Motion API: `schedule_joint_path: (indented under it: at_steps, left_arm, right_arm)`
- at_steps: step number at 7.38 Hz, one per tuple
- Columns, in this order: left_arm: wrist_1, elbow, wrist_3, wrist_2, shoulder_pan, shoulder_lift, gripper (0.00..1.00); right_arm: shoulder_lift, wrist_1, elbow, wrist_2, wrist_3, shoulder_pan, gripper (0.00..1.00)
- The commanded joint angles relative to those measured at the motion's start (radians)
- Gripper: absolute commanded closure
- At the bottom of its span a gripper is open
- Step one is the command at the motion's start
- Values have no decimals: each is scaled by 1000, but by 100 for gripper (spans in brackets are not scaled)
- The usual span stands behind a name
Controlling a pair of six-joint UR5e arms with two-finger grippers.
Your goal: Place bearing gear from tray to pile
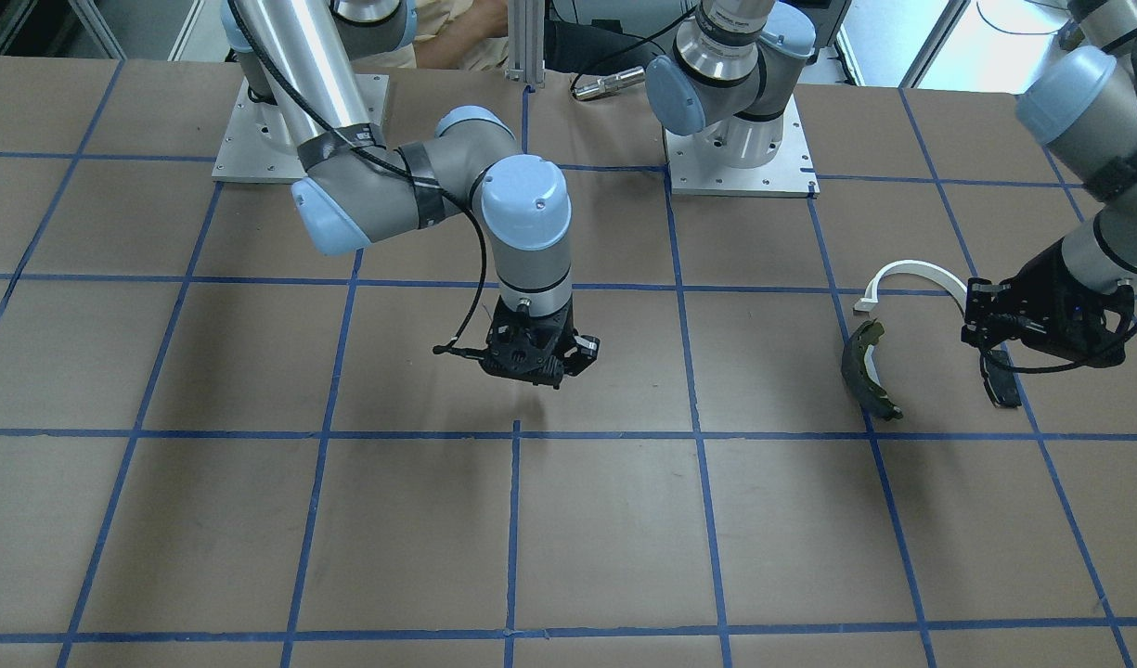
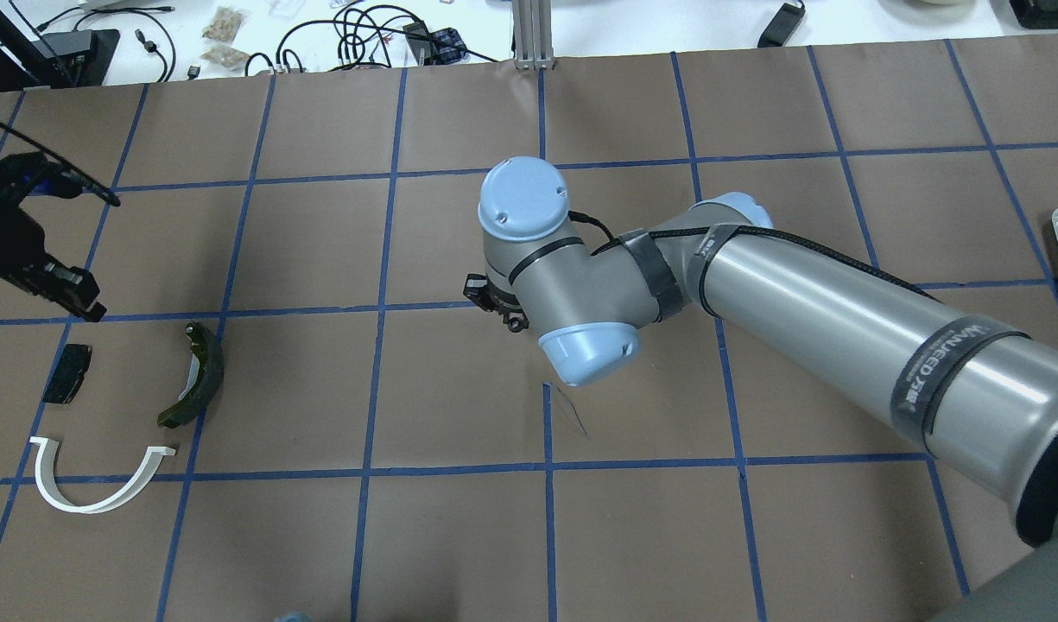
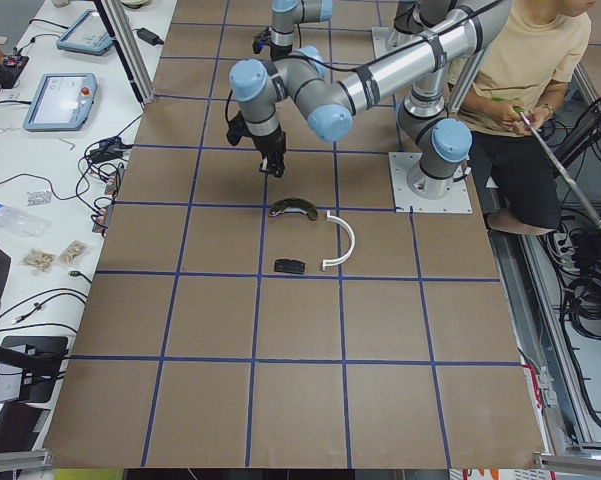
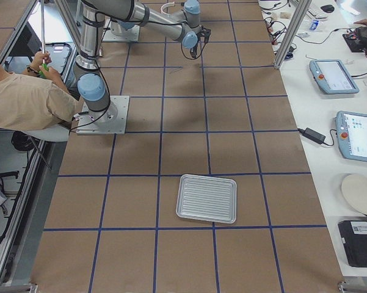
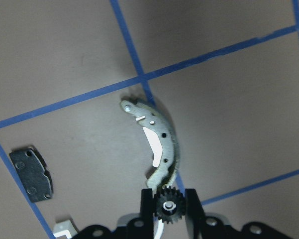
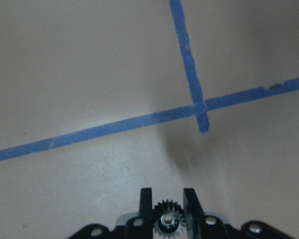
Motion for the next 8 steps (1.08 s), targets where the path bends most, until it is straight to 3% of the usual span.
schedule_joint_path:
  at_steps: [1, 2, 3, 4, 7, 8]
  left_arm:
    - [258, -150, 46, -23, 53, -12, 100]
    - [260, -163, 42, -26, 53, -13, 100]
    - [263, -166, 40, -23, 53, -13, 68]
    - [262, -166, 34, -26, 55, -9, 1]
    - [204, -159, -35, -25, -21, 83, 0]
    - [126, -143, -195, -23, -124, 138, 0]
  right_arm:
    - [28, -3, 3, 0, 22, 26, 32]
    - [25, 0, -7, -6, 16, 14, 6]
    - [10, -1, -20, -7, -22, -23, 0]
    - [-6, 20, -64, -3, -36, -91, 0]
    - [-131, 338, -164, -16, -346, -289, 0]
    - [-183, 447, -203, -14, -439, -385, 0]
